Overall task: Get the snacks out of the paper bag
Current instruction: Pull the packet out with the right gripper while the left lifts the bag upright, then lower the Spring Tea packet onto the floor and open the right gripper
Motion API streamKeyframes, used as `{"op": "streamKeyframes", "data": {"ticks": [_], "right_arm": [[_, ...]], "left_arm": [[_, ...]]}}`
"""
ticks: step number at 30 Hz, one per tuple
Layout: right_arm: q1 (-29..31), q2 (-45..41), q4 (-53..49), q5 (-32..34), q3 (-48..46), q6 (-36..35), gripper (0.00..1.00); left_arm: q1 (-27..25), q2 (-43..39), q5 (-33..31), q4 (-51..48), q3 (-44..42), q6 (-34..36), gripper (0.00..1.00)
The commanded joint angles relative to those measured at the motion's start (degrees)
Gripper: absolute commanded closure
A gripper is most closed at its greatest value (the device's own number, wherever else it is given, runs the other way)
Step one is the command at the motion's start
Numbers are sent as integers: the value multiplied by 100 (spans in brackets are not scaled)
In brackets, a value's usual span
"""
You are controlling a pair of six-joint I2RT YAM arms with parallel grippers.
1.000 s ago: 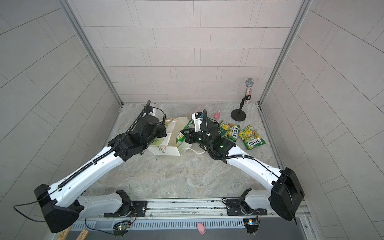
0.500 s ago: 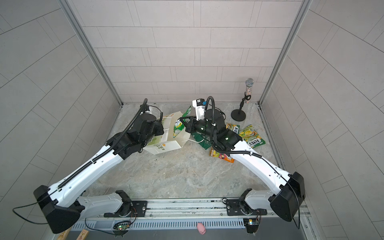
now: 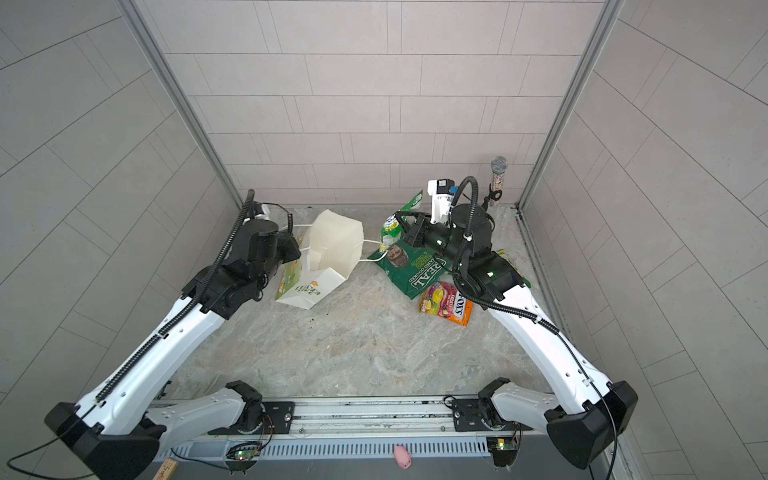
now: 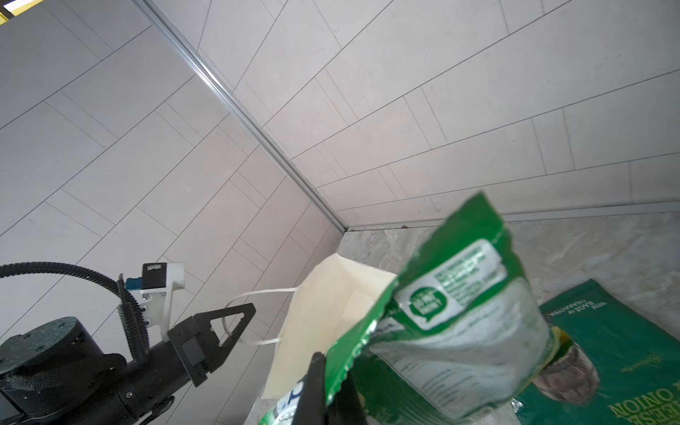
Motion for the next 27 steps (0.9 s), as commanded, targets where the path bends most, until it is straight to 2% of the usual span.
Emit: {"op": "streamKeyframes", "data": {"ticks": [1,4,11,15,19,27], "right_arm": [[-144,-141,-185,-20,-205,-64,100],[-164,-178,-267,-120,-524,-91,100],[-25,21,-56,-651,-1189,-56,100],[189,311,143,-822,-1295,-84,100],[315,564,251,-981,-1282,-196,100],[524,1338,916,-1628,-1267,-117,100]], "left_arm": [[306,-152,153,-279,-15,231,100],[581,-318,193,-403,-11,332,100],[1092,-598,751,-470,-178,435,100],[1128,-584,1152,-292,-237,465,100],[1133,-476,1809,-34,-136,431,100],[1134,-254,2281,324,-22,432,100]]}}
